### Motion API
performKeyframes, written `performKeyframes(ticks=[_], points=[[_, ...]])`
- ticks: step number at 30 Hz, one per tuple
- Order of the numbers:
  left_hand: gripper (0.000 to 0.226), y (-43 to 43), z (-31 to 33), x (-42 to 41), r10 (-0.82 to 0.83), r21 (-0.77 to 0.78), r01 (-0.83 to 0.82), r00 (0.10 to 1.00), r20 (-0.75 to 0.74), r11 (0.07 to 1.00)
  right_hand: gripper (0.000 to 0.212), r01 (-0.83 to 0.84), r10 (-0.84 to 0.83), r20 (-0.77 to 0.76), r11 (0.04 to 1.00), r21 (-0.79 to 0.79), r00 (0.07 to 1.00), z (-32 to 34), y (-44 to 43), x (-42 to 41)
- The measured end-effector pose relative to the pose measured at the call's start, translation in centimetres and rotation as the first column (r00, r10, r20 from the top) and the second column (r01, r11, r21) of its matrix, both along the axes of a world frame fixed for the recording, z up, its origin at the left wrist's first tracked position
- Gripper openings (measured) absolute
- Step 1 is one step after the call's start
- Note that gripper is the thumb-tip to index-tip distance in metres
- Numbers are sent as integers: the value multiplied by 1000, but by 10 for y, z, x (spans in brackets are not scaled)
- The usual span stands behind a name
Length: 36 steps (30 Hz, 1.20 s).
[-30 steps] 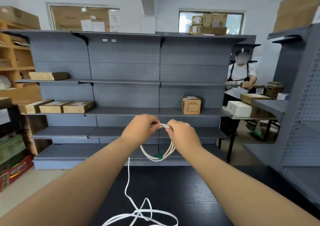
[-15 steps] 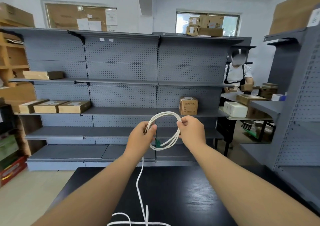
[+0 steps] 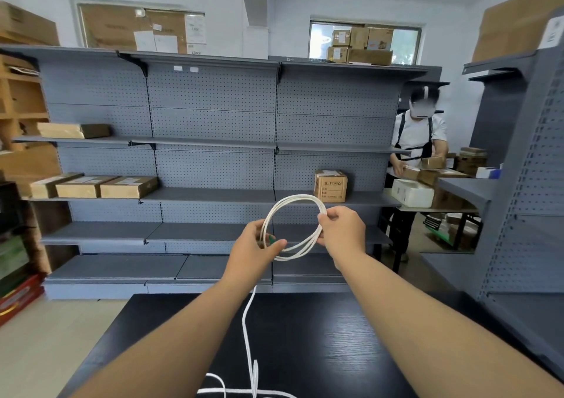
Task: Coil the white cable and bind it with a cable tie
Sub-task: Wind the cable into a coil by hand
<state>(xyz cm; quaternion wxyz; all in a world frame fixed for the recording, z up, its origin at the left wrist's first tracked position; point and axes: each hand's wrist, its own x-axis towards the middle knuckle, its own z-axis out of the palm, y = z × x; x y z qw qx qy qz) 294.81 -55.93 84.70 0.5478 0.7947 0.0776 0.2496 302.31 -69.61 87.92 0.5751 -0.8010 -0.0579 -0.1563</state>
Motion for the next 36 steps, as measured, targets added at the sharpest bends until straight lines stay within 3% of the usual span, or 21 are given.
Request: performKeyframes(ticks=[5, 8, 10, 12, 17, 22, 25, 28, 31, 36], points=[[24, 3, -3, 4, 88, 14, -87, 996, -28, 996, 22, -6, 6, 4, 999, 36, 1000, 0, -2, -1], [17, -1, -2, 3, 122, 201, -119, 993, -2, 972, 15, -13, 14, 45, 1000, -25, 999, 0, -2, -6], [17, -2, 1, 3, 158, 332, -164, 986, 44, 929, 9, -21, 36, 85, 986, -167, 996, 0, -4, -7], [16, -1, 7, 1, 173, 429, -192, 981, 83, 883, 8, -14, 59, 124, 943, -331, 991, 2, -6, -11], [15, 10, 27, 2, 143, 687, -127, 989, 34, 716, 20, -1, 151, 231, 841, -542, 961, 4, -8, -18], [19, 16, 41, 3, 110, 819, -9, 992, -66, 573, 21, 33, 278, 280, 652, -757, 919, 4, -5, -26], [18, 19, 40, 7, 139, 876, -11, 988, -64, 482, 24, 76, 321, 295, 550, -832, 900, 3, 0, -29], [14, 18, 37, 6, 177, 905, -47, 984, -32, 422, 19, 79, 317, 296, 551, -831, 901, 1, 3, -31], [15, 11, 29, 2, 212, 866, -128, 977, 26, 483, 13, 29, 284, 280, 654, -756, 917, 1, 4, -32], [11, -1, 16, -3, 219, 551, -232, 972, 91, 802, 13, -43, 223, 218, 785, -617, 950, 2, 4, -32]])
